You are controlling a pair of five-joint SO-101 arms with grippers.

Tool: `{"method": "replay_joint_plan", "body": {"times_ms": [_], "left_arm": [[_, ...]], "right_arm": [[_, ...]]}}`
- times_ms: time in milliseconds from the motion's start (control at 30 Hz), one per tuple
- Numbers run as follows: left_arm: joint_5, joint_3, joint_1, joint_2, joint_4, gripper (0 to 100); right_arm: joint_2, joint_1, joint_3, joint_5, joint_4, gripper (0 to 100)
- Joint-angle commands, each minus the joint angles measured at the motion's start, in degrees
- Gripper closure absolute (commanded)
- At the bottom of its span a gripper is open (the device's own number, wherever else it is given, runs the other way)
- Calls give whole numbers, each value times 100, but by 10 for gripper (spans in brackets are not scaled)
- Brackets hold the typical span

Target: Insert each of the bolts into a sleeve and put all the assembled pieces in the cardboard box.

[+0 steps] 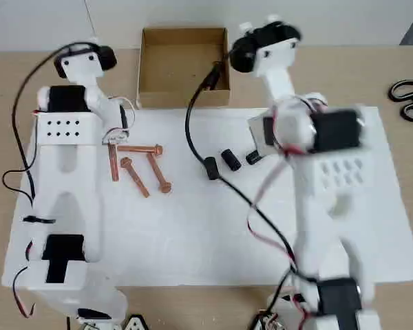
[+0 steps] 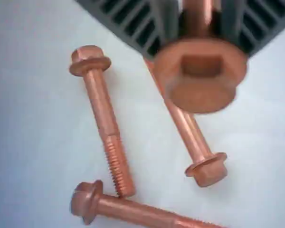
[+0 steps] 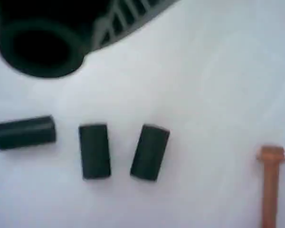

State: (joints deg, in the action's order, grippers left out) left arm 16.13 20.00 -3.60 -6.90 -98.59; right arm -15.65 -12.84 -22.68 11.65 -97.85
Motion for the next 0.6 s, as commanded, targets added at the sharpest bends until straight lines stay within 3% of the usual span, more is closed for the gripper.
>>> {"method": "replay_joint_plan", "body": {"times_ms": [0,233,433,567], "left_arm": [[-53,453,255,774,-132,994],[-18,435,985,2004,-97,994],[141,435,1116,2242,-97,994],[264,435,1116,2251,70,994]], "right_arm": [[-1095,48,-273,35,-66,995],[-2492,57,835,44,-57,995],[-3618,48,2426,-9,180,995],[-4382,31,3640,-818,1007,995]]}}
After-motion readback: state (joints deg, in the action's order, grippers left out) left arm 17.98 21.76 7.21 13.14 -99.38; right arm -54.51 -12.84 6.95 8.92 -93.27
